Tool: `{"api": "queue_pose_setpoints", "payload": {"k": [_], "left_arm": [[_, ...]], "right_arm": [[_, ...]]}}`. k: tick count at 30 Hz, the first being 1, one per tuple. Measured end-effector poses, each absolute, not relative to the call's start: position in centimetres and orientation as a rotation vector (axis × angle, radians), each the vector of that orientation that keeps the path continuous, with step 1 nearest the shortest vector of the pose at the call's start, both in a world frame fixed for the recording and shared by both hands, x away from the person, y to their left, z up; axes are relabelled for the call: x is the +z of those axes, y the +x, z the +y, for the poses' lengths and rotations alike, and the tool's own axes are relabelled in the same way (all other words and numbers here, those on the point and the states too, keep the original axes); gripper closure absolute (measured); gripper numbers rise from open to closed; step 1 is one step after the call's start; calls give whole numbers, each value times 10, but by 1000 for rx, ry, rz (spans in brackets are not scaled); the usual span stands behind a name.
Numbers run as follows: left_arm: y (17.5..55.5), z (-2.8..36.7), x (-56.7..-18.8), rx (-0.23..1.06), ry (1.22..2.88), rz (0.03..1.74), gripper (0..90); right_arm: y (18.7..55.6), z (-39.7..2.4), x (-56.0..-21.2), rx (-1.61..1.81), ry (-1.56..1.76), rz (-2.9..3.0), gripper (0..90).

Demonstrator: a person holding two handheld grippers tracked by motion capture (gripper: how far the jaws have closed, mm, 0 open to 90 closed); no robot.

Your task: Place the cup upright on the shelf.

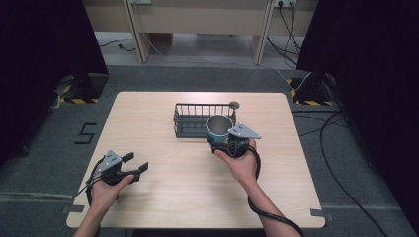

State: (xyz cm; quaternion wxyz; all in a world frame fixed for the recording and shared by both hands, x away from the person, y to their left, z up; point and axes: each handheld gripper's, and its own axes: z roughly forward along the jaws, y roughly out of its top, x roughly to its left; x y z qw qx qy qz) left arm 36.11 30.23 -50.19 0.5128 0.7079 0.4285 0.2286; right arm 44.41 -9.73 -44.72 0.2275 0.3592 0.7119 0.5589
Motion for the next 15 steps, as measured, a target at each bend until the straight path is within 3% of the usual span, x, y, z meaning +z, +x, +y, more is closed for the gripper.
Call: {"api": "queue_pose_setpoints", "payload": {"k": [15], "left_arm": [[361,301,-502,547,1703,1025,223]], "right_arm": [[457,-94,-430,1544,1001,1931,182]]}}
